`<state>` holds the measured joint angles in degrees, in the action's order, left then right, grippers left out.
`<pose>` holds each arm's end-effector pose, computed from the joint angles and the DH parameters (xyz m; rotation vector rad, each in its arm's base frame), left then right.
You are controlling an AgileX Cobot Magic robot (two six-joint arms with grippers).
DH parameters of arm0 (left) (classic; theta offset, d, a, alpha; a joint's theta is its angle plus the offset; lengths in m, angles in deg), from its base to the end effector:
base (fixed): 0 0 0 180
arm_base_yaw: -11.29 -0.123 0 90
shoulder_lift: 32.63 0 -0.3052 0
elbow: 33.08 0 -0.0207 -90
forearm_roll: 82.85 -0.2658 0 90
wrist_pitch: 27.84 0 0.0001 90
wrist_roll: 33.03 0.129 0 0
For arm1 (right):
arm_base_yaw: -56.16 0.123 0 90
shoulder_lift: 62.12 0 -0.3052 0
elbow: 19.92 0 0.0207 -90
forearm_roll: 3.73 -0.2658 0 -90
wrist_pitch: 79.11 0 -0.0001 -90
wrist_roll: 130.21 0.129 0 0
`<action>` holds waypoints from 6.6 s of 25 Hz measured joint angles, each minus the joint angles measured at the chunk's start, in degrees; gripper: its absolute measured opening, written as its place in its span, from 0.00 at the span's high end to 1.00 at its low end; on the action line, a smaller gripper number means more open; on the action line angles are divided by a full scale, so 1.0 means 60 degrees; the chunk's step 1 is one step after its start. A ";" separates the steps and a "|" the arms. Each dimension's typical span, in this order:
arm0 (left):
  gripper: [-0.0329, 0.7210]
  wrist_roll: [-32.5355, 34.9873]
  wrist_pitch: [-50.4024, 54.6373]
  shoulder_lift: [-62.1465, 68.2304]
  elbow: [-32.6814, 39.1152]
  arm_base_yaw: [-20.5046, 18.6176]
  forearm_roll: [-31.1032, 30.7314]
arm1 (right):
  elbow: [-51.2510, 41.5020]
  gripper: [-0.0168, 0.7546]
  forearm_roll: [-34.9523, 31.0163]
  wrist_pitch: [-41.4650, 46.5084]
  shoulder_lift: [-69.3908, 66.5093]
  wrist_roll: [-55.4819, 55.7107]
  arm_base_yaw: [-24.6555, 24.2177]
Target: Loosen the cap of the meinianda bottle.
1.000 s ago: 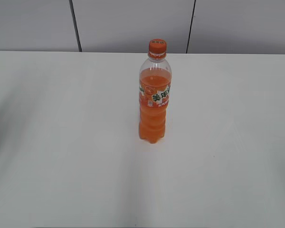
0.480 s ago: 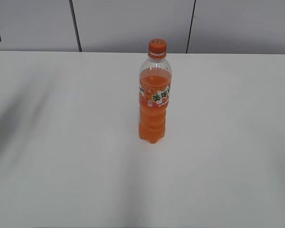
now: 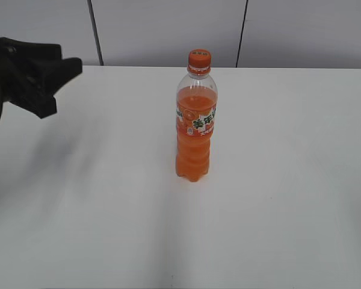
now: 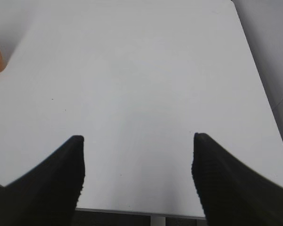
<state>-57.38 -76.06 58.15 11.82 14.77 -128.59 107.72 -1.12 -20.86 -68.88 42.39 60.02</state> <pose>0.3080 -0.0877 0.2378 0.6074 1.5872 -0.3940 0.0291 -0.0030 0.2538 -0.2014 2.0390 -0.0931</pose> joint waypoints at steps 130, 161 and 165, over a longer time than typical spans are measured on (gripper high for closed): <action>0.41 -0.3340 0.0207 0.6765 -0.5513 0.3333 -0.5072 | 0.9291 0.49 -0.1765 0.1877 -1.3203 0.1101 0.0000; 0.41 -0.3340 0.0186 0.6765 -0.5513 0.3333 -0.5064 | 1.2172 0.52 -0.1786 0.1922 -1.5791 0.0683 0.4604; 0.41 -0.3340 0.0186 0.6765 -0.5513 0.3333 -0.5064 | 1.2228 0.52 -0.1683 0.1922 -1.5797 0.0683 0.4704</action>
<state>-77.42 -74.94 98.74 -21.26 34.77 -158.98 181.09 -11.22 -9.33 -163.66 46.49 88.24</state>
